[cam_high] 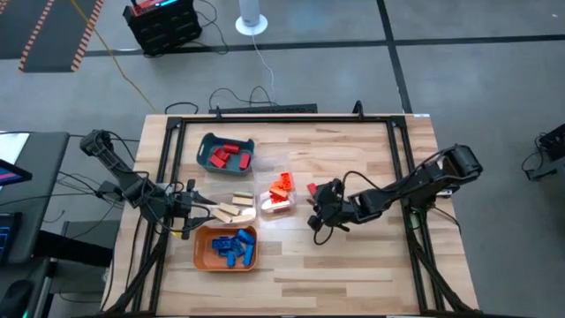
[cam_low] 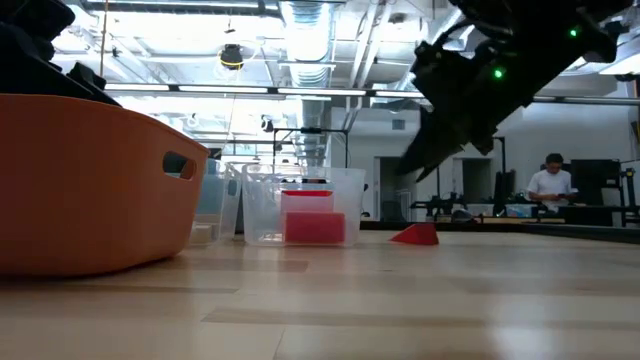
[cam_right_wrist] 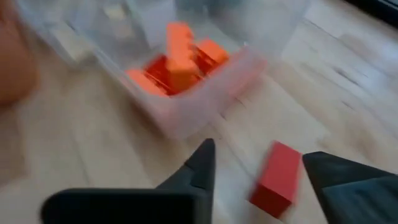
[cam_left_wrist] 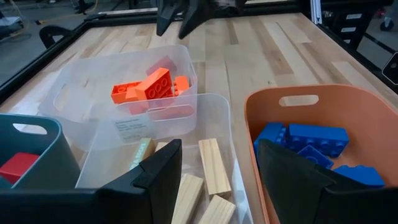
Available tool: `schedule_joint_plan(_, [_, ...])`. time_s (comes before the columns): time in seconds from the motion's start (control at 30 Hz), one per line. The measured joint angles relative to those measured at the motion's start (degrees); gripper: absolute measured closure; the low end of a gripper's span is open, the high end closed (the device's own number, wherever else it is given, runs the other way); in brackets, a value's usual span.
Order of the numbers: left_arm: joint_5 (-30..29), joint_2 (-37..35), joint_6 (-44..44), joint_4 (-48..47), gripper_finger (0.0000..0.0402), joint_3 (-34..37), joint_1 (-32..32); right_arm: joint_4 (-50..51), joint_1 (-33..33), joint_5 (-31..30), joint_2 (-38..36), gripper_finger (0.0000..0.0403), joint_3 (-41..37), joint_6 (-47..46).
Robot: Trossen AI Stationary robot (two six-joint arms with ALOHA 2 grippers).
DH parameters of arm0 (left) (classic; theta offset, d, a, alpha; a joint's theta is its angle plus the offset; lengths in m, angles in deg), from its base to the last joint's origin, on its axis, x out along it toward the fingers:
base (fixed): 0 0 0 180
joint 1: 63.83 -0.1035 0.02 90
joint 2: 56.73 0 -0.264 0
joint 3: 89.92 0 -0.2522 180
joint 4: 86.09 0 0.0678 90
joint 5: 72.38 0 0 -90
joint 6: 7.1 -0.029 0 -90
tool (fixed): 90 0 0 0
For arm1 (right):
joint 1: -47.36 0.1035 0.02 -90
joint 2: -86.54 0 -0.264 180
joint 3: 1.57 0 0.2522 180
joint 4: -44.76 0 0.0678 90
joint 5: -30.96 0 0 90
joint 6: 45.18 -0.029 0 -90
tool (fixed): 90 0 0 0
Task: Sort blocks
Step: Put the red block into the blue bin
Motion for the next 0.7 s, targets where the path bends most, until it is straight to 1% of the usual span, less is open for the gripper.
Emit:
schedule_joint_plan(0.17, [0.00,0.00,0.12,-0.38,0.0198,0.00,0.00,-8.42,1.21,1.13,0.11,0.0276,0.11,-0.88])
schedule_joint_plan(0.27, [-0.07,0.00,-0.43,-1.07,0.0198,0.00,-0.01,-11.55,1.96,4.38,0.07,0.0242,0.81,0.25])
schedule_joint_plan(0.33, [-1.74,0.12,-4.06,-0.20,0.0198,0.00,-0.02,-14.08,2.08,6.98,0.16,0.0224,2.94,-0.14])
schedule_joint_plan(0.4, [-4.97,1.08,-10.48,1.88,0.0198,0.01,-0.38,-17.13,1.72,8.81,0.15,0.0211,4.74,-1.37])
schedule_joint_plan(0.5, [-5.82,2.52,-19.45,8.85,0.0198,0.59,-1.92,-25.02,0.76,13.40,0.97,0.0202,6.90,-0.72])
schedule_joint_plan(0.6, [-5.12,4.37,-23.37,17.30,0.0198,0.66,-2.34,-33.13,0.05,19.21,2.52,0.0202,9.67,0.45])
schedule_joint_plan(0.7, [-4.78,7.19,-31.54,26.69,0.0198,0.66,-2.39,-35.42,-0.14,21.51,4.92,0.0207,12.35,1.23])
